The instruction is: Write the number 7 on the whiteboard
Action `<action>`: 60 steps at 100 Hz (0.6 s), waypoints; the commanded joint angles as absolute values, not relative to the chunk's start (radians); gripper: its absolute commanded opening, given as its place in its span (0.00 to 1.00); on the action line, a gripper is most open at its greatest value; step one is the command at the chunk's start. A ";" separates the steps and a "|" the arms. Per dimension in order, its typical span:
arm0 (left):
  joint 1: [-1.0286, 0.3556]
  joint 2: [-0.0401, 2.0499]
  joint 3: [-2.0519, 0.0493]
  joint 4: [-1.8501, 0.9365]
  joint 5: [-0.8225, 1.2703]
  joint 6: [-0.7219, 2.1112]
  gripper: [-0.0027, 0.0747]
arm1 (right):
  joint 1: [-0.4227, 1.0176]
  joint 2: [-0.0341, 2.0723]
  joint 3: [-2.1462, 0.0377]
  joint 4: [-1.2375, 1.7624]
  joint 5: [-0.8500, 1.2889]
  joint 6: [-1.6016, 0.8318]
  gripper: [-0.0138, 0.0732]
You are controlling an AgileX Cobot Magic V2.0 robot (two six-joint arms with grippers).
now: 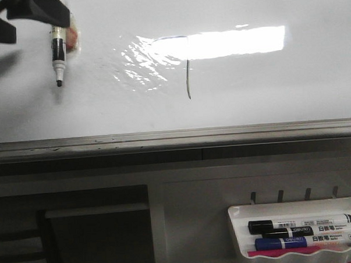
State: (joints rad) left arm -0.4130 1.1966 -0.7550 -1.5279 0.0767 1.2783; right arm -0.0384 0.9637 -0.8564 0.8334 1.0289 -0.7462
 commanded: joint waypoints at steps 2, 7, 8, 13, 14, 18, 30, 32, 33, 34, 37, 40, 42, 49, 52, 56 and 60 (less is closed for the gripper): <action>-0.411 1.098 -0.779 -1.423 0.080 1.280 0.75 | -0.045 0.944 -0.880 0.939 0.982 -0.752 0.67; -0.411 1.054 -0.765 -1.383 0.078 1.280 0.75 | -0.045 0.944 -0.880 1.001 0.948 -0.760 0.67; -0.411 1.054 -0.764 -1.383 0.078 1.280 0.75 | -0.045 0.944 -0.880 1.012 0.939 -0.764 0.66; -0.411 1.009 -0.748 -1.345 0.078 1.280 0.74 | -0.045 0.944 -0.880 1.111 0.910 -0.815 0.63; -0.411 1.003 -0.748 -1.342 0.078 1.280 0.74 | -0.045 0.944 -0.880 1.124 0.905 -0.821 0.62; -0.411 0.968 -0.735 -1.332 0.078 1.280 0.72 | -0.045 0.944 -0.880 1.201 0.880 -0.863 0.57; -0.411 0.865 -0.694 -1.309 0.078 1.280 0.58 | -0.045 0.944 -0.880 1.382 0.820 -1.008 0.33; -0.411 0.848 -0.687 -1.307 0.078 1.280 0.54 | -0.045 0.944 -0.880 1.402 0.809 -1.030 0.28; -0.411 0.837 -0.685 -1.307 0.078 1.280 0.52 | -0.045 0.944 -0.880 1.407 0.803 -1.037 0.26; -0.411 0.832 -0.681 -1.307 0.078 1.280 0.49 | -0.045 0.944 -0.880 1.417 0.800 -1.052 0.23; -0.411 0.809 -0.674 -1.301 0.078 1.280 0.42 | -0.045 0.944 -0.880 1.433 0.788 -1.081 0.16; -0.411 0.781 -0.664 -1.288 0.078 1.280 0.34 | -0.045 0.940 -0.880 1.441 0.772 -1.109 0.09; -0.411 0.763 -0.657 -1.284 0.078 1.280 0.27 | -0.045 0.934 -0.880 1.443 0.763 -1.119 0.08; -0.411 0.704 -0.625 -1.284 0.078 1.280 0.05 | -0.045 0.907 -0.869 1.443 0.725 -1.158 0.10; -0.411 0.679 -0.610 -1.282 0.081 1.280 0.01 | -0.045 0.893 -0.860 1.443 0.708 -1.174 0.10; -0.411 0.640 -0.584 -1.284 0.085 1.280 0.01 | -0.045 0.861 -0.840 1.443 0.694 -1.203 0.10; -0.411 0.607 -0.555 -1.297 0.092 1.280 0.01 | -0.045 0.820 -0.816 1.448 0.676 -1.241 0.10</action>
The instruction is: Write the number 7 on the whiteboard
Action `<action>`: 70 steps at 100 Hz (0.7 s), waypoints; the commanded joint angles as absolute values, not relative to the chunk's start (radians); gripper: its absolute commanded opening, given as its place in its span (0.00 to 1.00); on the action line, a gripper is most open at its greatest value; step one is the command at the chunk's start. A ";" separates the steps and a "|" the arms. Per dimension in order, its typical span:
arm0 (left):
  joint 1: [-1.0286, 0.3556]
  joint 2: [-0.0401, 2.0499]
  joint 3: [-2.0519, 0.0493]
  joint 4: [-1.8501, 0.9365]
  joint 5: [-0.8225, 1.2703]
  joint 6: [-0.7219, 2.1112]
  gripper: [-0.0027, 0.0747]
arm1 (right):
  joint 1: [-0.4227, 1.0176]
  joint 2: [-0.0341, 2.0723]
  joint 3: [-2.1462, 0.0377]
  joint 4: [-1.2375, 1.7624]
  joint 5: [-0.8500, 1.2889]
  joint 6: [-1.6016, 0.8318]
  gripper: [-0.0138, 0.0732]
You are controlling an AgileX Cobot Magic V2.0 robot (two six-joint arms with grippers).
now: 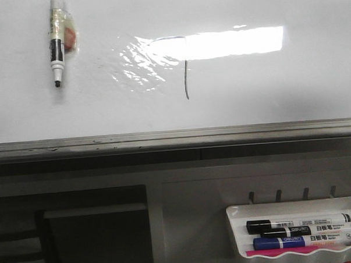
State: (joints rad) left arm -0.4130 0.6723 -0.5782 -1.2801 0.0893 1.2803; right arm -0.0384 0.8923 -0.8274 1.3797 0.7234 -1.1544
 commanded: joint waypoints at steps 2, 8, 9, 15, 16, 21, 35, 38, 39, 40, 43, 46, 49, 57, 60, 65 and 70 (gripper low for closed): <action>-0.411 0.586 -0.538 -1.307 0.092 1.280 0.01 | -0.045 0.798 -0.800 1.451 0.668 -1.261 0.10; -0.411 0.524 -0.489 -1.319 0.092 1.280 0.01 | -0.045 0.731 -0.744 1.482 0.666 -1.325 0.10; -0.411 0.517 -0.476 -1.319 0.092 1.280 0.01 | -0.045 0.714 -0.737 1.492 0.666 -1.336 0.10; -0.411 0.447 -0.420 -1.319 0.088 1.280 0.01 | -0.045 0.640 -0.673 1.505 0.655 -1.355 0.10; -0.411 0.438 -0.407 -1.319 0.086 1.280 0.01 | -0.045 0.621 -0.665 1.505 0.655 -1.357 0.10; -0.411 0.380 -0.359 -1.321 0.075 1.280 0.01 | -0.045 0.555 -0.608 1.500 0.632 -1.360 0.10; -0.411 0.209 -0.256 -1.348 0.034 1.280 0.01 | -0.045 0.379 -0.437 1.499 0.535 -1.360 0.10; -0.411 0.178 -0.243 -1.357 0.028 1.280 0.01 | -0.045 0.347 -0.400 1.499 0.523 -1.360 0.10; -0.411 0.164 -0.241 -1.365 0.026 1.280 0.01 | -0.045 0.331 -0.393 1.499 0.517 -1.360 0.10; -0.411 0.156 -0.236 -1.368 0.026 1.280 0.01 | -0.045 0.324 -0.386 1.499 0.514 -1.360 0.10; -0.411 0.123 -0.232 -1.384 0.024 1.280 0.01 | -0.045 0.295 -0.354 1.499 0.504 -1.360 0.10; -0.411 0.100 -0.230 -1.390 0.018 1.280 0.01 | -0.045 0.262 -0.331 1.499 0.499 -1.360 0.10; -0.411 0.079 -0.230 -1.391 0.013 1.280 0.01 | -0.045 0.239 -0.308 1.499 0.496 -1.360 0.10; -0.411 0.036 -0.230 -1.407 0.000 1.280 0.01 | -0.045 0.189 -0.252 1.499 0.494 -1.360 0.10; -0.411 0.031 -0.228 -1.407 0.000 1.280 0.01 | -0.045 0.173 -0.235 1.499 0.494 -1.360 0.10; -0.411 0.030 -0.228 -1.407 0.006 1.280 0.01 | -0.045 0.158 -0.210 1.499 0.494 -1.360 0.10; -0.411 0.030 -0.228 -1.409 0.000 1.280 0.01 | -0.045 0.151 -0.191 1.499 0.494 -1.360 0.10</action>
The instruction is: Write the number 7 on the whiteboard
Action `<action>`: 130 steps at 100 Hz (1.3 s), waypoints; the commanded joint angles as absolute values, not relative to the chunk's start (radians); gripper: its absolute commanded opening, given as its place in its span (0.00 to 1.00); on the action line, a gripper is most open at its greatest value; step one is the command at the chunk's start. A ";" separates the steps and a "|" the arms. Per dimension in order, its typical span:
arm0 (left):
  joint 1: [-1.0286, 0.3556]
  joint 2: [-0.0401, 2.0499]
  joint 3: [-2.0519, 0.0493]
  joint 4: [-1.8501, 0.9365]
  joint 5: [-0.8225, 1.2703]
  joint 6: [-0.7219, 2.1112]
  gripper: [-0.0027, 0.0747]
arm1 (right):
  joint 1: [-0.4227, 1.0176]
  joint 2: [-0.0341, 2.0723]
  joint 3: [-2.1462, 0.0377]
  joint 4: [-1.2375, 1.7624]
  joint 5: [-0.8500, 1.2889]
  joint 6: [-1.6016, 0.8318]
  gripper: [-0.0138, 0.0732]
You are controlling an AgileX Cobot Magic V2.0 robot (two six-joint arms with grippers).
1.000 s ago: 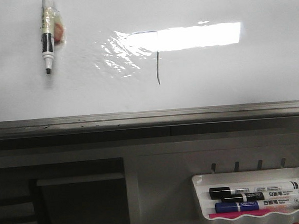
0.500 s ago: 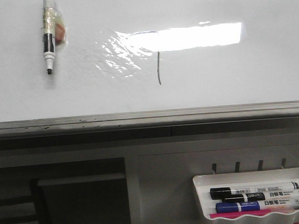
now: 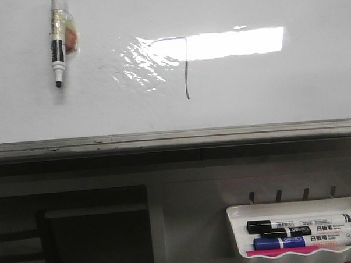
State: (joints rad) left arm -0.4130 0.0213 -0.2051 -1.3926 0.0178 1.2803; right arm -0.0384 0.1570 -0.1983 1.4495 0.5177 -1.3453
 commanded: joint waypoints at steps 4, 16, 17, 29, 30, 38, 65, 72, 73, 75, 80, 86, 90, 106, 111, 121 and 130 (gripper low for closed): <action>-0.411 0.030 -0.228 -1.409 0.000 1.280 0.01 | -0.045 0.151 -0.181 1.499 0.494 -1.360 0.10; -0.411 0.030 -0.228 -1.452 0.000 1.280 0.01 | -0.045 0.151 -0.172 1.499 0.494 -1.360 0.10; -0.411 0.030 -0.228 -1.455 0.000 1.280 0.01 | -0.045 0.151 -0.172 1.499 0.494 -1.360 0.10; -0.411 0.030 -0.228 -1.455 0.006 1.280 0.01 | -0.045 0.151 -0.172 1.499 0.491 -1.360 0.10; -0.411 0.030 -0.228 -1.455 0.006 1.280 0.01 | -0.045 0.151 -0.172 1.499 0.491 -1.360 0.10; -0.411 0.030 -0.228 -1.455 0.006 1.280 0.01 | -0.045 0.151 -0.172 1.499 0.491 -1.360 0.10; -0.411 0.030 -0.228 -1.455 0.006 1.280 0.01 | -0.045 0.151 -0.172 1.499 0.491 -1.360 0.10; -0.411 0.030 -0.228 -1.455 0.006 1.280 0.01 | -0.045 0.151 -0.172 1.499 0.491 -1.360 0.10; -0.411 0.030 -0.228 -1.455 0.006 1.280 0.01 | -0.045 0.151 -0.172 1.499 0.491 -1.360 0.10; -0.411 0.030 -0.228 -1.455 0.006 1.280 0.01 | -0.045 0.151 -0.172 1.499 0.491 -1.360 0.10; -0.411 0.030 -0.228 -1.455 0.006 1.280 0.01 | -0.045 0.151 -0.172 1.499 0.491 -1.360 0.10; -0.411 0.030 -0.228 -1.455 0.006 1.280 0.01 | -0.045 0.151 -0.172 1.499 0.491 -1.360 0.10; -0.411 0.030 -0.228 -1.455 0.006 1.280 0.01 | -0.045 0.151 -0.172 1.499 0.491 -1.360 0.10; -0.411 0.030 -0.228 -1.455 0.000 1.280 0.01 | -0.045 0.151 -0.172 1.499 0.491 -1.360 0.10; -0.411 0.030 -0.228 -1.454 0.006 1.280 0.01 | -0.045 0.151 -0.172 1.499 0.491 -1.360 0.10; -0.411 0.030 -0.228 -1.316 0.000 1.265 0.01 | -0.045 0.151 -0.172 1.499 0.491 -1.360 0.10; -0.395 0.039 -0.228 -1.012 -0.007 1.018 0.01 | -0.045 0.151 -0.172 1.499 0.491 -1.360 0.10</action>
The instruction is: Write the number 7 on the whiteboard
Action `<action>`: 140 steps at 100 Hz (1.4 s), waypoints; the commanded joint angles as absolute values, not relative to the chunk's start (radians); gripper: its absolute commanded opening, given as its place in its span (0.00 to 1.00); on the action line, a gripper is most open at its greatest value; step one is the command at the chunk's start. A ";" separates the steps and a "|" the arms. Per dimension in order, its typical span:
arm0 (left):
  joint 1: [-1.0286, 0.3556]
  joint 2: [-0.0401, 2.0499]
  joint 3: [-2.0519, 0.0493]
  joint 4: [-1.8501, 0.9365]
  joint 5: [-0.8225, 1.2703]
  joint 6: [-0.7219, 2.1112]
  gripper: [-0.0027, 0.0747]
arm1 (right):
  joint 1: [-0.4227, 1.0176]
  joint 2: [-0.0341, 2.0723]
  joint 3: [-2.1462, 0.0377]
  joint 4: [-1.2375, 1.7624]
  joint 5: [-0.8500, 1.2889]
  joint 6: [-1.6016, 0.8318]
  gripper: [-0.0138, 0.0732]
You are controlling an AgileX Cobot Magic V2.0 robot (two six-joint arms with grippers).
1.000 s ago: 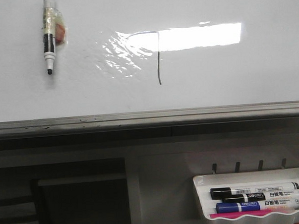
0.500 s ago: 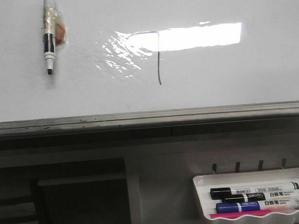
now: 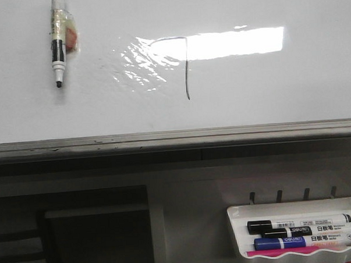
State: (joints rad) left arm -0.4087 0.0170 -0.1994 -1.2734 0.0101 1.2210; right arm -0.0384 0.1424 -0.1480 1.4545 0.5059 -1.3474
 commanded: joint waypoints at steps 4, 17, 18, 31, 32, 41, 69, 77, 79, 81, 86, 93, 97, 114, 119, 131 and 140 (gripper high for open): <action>-0.378 0.041 -0.228 -0.856 -0.007 0.837 0.01 | -0.045 0.151 -0.172 1.499 0.491 -1.360 0.10; -0.307 0.054 -0.227 -0.332 0.042 0.331 0.01 | -0.045 0.151 -0.172 1.499 0.491 -1.360 0.10; -0.298 0.054 -0.227 -0.315 0.046 0.315 0.01 | -0.045 0.151 -0.172 1.499 0.491 -1.360 0.10; -0.222 0.056 -0.187 -0.210 0.046 0.221 0.01 | -0.045 0.151 -0.172 1.499 0.491 -1.360 0.10; -0.213 0.056 -0.183 -0.210 0.042 0.221 0.01 | -0.045 0.151 -0.172 1.499 0.491 -1.360 0.10; -0.168 0.056 -0.134 -0.183 -0.018 0.207 0.01 | -0.045 0.151 -0.172 1.499 0.491 -1.360 0.10; -0.058 -0.019 0.000 -0.069 -0.047 0.091 0.01 | -0.045 0.151 -0.172 1.499 0.491 -1.360 0.10; -0.024 -0.036 0.040 -0.108 -0.042 0.091 0.01 | -0.045 0.151 -0.172 1.499 0.491 -1.360 0.10; -0.019 -0.036 0.037 -0.107 -0.024 0.091 0.01 | -0.045 0.151 -0.172 1.499 0.491 -1.360 0.10; -0.011 -0.036 0.037 -0.107 -0.029 0.091 0.01 | -0.045 0.151 -0.172 1.499 0.491 -1.360 0.10; -0.002 -0.036 0.039 -0.107 -0.019 0.091 0.01 | -0.045 0.151 -0.172 1.499 0.491 -1.360 0.10; 0.000 -0.036 0.039 -0.107 -0.021 0.091 0.01 | -0.045 0.151 -0.172 1.499 0.491 -1.360 0.10; 0.000 -0.036 0.039 -0.107 -0.021 0.091 0.01 | -0.045 0.151 -0.172 1.499 0.491 -1.360 0.10; 0.000 -0.036 0.037 -0.107 -0.010 0.091 0.01 | -0.045 0.151 -0.172 1.499 0.491 -1.360 0.10; 0.000 -0.036 0.035 -0.107 -0.019 0.091 0.01 | -0.045 0.151 -0.172 1.499 0.491 -1.360 0.10; 0.000 -0.034 0.035 -0.107 -0.019 0.091 0.01 | -0.045 0.151 -0.172 1.499 0.491 -1.360 0.10; 0.000 -0.034 0.035 -0.107 -0.019 0.091 0.01 | -0.045 0.151 -0.172 1.499 0.491 -1.360 0.10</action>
